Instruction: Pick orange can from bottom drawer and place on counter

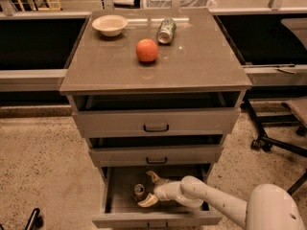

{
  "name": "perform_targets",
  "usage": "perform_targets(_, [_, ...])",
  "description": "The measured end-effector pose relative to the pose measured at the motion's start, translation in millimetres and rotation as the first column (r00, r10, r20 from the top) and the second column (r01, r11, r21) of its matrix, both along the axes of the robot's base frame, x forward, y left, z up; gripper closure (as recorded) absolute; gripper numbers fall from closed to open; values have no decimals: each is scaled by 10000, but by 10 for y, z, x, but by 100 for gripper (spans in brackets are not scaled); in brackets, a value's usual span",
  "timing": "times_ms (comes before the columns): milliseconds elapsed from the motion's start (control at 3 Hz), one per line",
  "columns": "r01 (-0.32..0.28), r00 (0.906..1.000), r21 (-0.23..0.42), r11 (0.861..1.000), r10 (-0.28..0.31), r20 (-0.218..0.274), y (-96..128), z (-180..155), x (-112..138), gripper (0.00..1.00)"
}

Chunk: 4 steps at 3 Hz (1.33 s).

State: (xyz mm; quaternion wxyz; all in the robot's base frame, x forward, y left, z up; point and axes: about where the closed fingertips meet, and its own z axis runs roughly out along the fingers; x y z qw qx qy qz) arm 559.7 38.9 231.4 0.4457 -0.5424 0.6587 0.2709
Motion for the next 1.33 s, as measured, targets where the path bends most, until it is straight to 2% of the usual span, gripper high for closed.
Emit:
perform_targets(667, [-387, 9957, 318, 9987, 412, -831, 110, -242, -61, 15])
perform_targets(1000, [-629, 9902, 324, 9975, 664, -1232, 180, -358, -73, 23])
perform_targets(1333, [-769, 9870, 344, 9964, 810, -1389, 232, -412, -56, 36])
